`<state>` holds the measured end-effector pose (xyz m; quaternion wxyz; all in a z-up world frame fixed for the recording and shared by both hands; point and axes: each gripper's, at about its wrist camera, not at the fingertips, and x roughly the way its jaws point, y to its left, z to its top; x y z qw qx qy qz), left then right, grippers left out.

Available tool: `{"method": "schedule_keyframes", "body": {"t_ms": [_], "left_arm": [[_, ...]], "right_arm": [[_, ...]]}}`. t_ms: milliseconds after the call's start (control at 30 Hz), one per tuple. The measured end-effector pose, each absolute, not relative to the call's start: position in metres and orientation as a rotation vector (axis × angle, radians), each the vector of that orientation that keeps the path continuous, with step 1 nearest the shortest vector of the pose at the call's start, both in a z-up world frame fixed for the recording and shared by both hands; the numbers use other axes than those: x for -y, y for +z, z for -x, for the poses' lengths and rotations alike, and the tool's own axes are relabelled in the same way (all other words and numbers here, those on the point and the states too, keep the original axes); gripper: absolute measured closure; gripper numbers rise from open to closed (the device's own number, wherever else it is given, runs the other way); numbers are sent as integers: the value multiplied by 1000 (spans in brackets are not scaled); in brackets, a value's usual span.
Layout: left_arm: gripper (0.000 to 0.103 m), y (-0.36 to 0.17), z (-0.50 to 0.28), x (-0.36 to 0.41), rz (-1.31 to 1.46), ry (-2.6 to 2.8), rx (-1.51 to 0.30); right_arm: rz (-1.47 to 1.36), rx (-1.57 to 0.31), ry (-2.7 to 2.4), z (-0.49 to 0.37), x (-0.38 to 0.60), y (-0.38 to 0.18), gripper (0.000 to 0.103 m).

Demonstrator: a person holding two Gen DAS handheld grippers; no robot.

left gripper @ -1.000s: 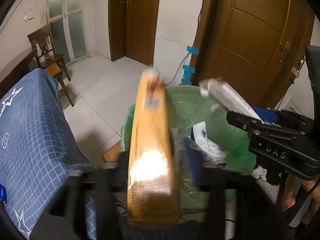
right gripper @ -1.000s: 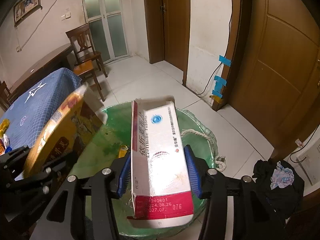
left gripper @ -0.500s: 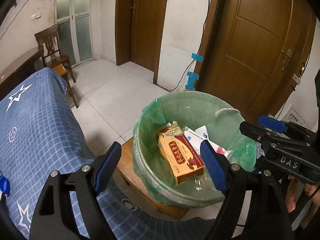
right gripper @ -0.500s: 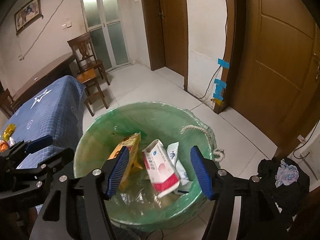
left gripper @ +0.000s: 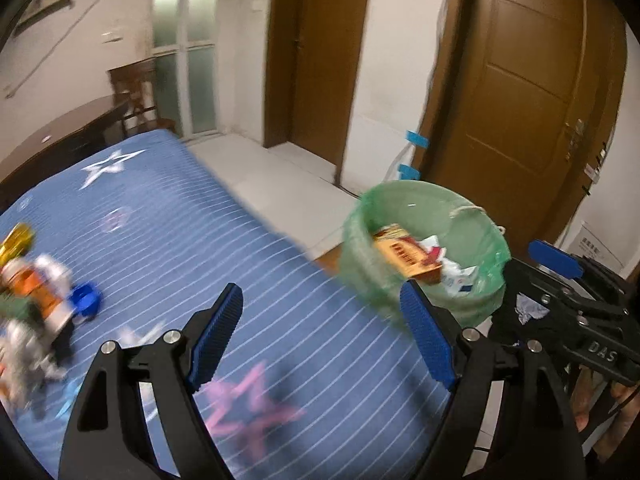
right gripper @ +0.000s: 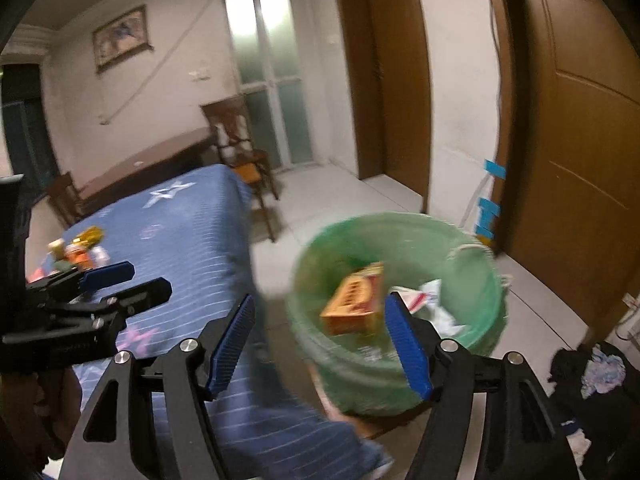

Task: Collect trash
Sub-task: 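Grasp the orange wrapper with the left tool while the right tool grasps the blue bottle cap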

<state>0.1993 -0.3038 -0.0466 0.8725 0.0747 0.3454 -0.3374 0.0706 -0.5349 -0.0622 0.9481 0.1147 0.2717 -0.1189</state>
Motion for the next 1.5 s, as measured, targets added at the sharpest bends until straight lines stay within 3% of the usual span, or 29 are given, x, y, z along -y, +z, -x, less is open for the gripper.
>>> {"method": "schedule_keyframes", "body": {"t_ms": [233, 567, 733, 1000, 1133, 1167, 1200, 1333, 1500], "left_arm": [[25, -41, -193, 195, -110, -579, -702], [25, -50, -237, 17, -17, -277, -761], [25, -71, -274, -23, 19, -250, -869], [25, -98, -321, -16, -22, -264, -968], [41, -105, -324, -16, -60, -256, -954], [52, -105, -324, -15, -57, -261, -947], [55, -105, -322, -15, -56, -257, -942], [62, -105, -311, -12, -80, -243, -912], [63, -101, -297, -14, -65, -251, -908]], "right_arm": [[-213, -534, -82, -62, 448, -58, 27], [-211, -612, 136, -95, 354, -66, 26], [-218, -647, 211, -115, 331, -73, 25], [-203, -718, 274, -150, 301, -86, 25], [-151, -751, 284, -183, 290, -88, 26], [-135, -763, 286, -199, 287, -88, 26], [-125, -769, 286, -208, 285, -88, 28], [-84, -821, 284, -269, 277, -94, 45], [-72, -880, 264, -329, 271, -108, 48]]}}
